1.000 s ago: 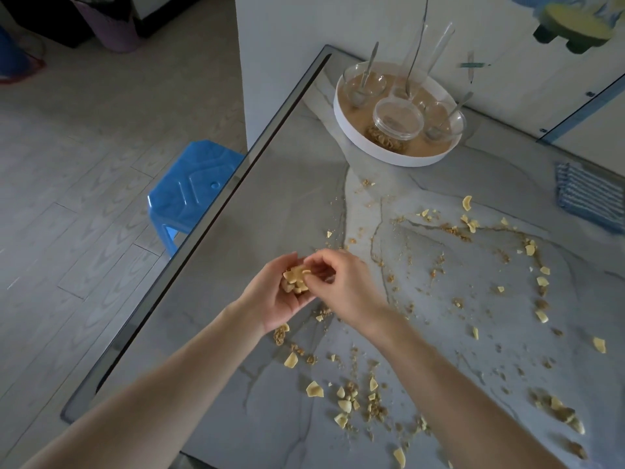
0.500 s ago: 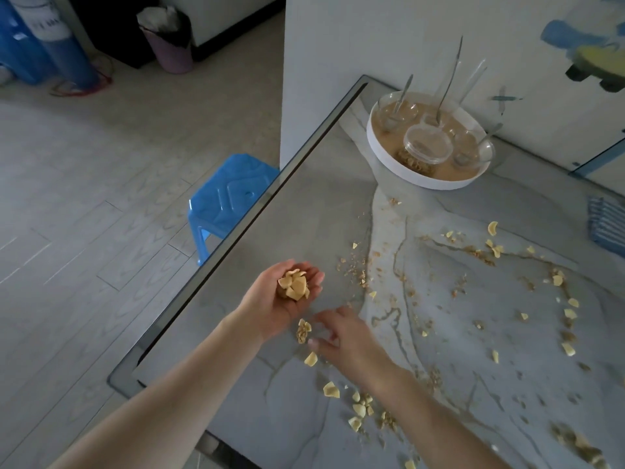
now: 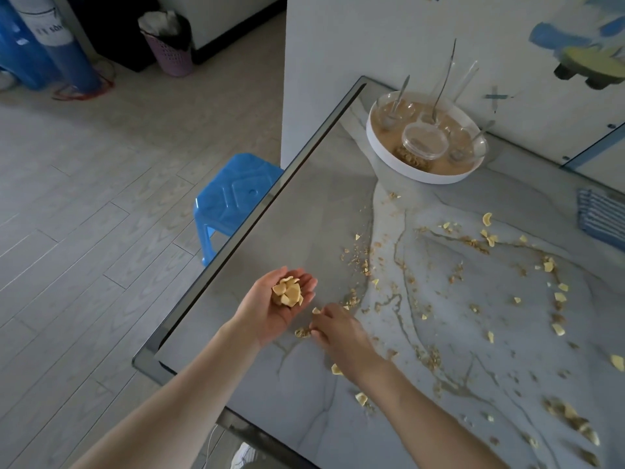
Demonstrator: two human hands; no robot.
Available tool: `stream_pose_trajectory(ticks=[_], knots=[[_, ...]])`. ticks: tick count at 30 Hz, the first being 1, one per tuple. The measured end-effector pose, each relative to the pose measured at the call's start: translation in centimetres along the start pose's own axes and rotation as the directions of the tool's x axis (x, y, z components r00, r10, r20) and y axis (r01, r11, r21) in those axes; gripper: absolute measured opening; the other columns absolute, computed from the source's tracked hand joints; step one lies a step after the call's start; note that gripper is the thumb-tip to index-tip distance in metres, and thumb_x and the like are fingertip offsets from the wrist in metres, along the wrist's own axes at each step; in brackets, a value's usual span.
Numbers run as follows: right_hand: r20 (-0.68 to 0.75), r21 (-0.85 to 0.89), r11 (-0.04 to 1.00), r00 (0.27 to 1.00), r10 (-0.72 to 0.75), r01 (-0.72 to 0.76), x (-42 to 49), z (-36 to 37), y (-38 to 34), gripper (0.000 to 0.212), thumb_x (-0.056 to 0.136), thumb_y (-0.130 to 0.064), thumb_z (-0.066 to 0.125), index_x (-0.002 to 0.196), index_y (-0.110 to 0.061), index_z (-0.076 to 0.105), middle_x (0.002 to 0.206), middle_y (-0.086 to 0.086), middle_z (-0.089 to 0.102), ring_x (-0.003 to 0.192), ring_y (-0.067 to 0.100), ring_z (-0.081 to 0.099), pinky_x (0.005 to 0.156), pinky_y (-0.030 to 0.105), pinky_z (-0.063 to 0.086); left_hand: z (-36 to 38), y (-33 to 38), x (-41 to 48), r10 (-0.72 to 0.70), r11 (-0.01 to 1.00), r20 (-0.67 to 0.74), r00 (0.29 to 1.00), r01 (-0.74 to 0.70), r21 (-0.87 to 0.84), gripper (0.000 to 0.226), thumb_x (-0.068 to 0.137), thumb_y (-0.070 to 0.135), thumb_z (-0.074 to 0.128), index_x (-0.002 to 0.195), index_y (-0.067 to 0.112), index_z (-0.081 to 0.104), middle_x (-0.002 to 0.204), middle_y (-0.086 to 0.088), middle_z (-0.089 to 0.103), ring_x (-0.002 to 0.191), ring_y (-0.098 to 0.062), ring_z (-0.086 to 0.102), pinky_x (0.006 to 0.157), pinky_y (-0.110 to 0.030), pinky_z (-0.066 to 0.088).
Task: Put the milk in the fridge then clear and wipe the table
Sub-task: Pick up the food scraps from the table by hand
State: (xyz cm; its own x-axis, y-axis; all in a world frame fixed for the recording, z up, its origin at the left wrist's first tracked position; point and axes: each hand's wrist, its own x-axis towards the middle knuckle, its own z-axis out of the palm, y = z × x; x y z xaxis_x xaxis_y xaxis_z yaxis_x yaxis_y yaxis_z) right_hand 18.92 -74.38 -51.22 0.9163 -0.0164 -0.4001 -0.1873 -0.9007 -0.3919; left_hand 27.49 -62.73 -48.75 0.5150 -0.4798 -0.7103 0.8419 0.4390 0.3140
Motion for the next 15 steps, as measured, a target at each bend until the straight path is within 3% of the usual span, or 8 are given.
stream_pose_trajectory(ticks=[4, 6, 8, 11, 15], knots=[[-0.210, 0.352, 0.928, 0.955, 0.210, -0.127, -0.2, -0.2, -0.1, 0.016, 0.091, -0.012, 0.048, 0.092, -0.005, 0.063, 0.092, 0.009, 0.058, 0.087, 0.023, 0.055, 0.068, 0.019, 0.037, -1.0, -0.4, 0.0, -0.049, 0.998, -0.026, 0.998, 0.050, 0.040, 0.030, 0.095, 0.018, 0.041, 0.082, 0.000, 0.060, 0.070, -0.013, 0.070, 0.063, -0.021, 0.070, 0.061, -0.030, 0.058], [-0.303, 0.481, 0.871, 0.912, 0.275, -0.103, -0.7, -0.9, -0.8, 0.013, 0.090, -0.015, 0.054, 0.091, -0.009, 0.065, 0.088, 0.004, 0.062, 0.080, 0.015, 0.056, 0.066, 0.014, 0.039, -1.5, -0.8, -0.2, -0.086, 0.995, -0.043, 0.995, 0.088, 0.046, 0.030, 0.094, 0.019, 0.042, 0.081, 0.000, 0.061, 0.069, -0.013, 0.070, 0.064, -0.022, 0.070, 0.068, -0.031, 0.057], [-0.354, 0.506, 0.862, 0.907, 0.228, -0.018, -1.1, -1.7, -2.1, 0.014, 0.089, -0.016, 0.057, 0.096, -0.010, 0.068, 0.088, -0.002, 0.062, 0.076, 0.001, 0.056, 0.069, 0.008, 0.040, -1.7, -1.3, -0.4, -0.116, 0.992, -0.050, 0.992, 0.118, 0.033, 0.029, 0.094, 0.019, 0.042, 0.081, 0.000, 0.061, 0.068, -0.013, 0.069, 0.065, -0.023, 0.067, 0.074, -0.034, 0.054], [-0.335, 0.535, 0.842, 0.933, 0.133, 0.072, -1.3, -2.3, -3.7, 0.021, 0.088, -0.015, 0.058, 0.106, -0.010, 0.068, 0.089, -0.009, 0.056, 0.078, -0.017, 0.053, 0.073, 0.000, 0.038, -1.4, -2.1, -0.4, -0.140, 0.989, -0.012, 0.990, 0.140, 0.053, 0.024, 0.094, 0.018, 0.043, 0.083, 0.002, 0.057, 0.069, -0.012, 0.065, 0.062, -0.020, 0.066, 0.061, -0.028, 0.058], [-0.431, 0.581, 0.814, 0.845, 0.317, -0.009, -1.5, -2.4, -2.1, 0.019, 0.090, -0.015, 0.056, 0.104, -0.008, 0.067, 0.091, -0.002, 0.061, 0.085, 0.007, 0.058, 0.073, 0.004, 0.041, -1.6, -1.8, 0.0, -0.167, 0.986, -0.008, 0.986, 0.167, -0.012, 0.027, 0.094, 0.016, 0.043, 0.081, -0.002, 0.058, 0.065, -0.014, 0.068, 0.058, -0.022, 0.069, 0.057, -0.033, 0.059]])
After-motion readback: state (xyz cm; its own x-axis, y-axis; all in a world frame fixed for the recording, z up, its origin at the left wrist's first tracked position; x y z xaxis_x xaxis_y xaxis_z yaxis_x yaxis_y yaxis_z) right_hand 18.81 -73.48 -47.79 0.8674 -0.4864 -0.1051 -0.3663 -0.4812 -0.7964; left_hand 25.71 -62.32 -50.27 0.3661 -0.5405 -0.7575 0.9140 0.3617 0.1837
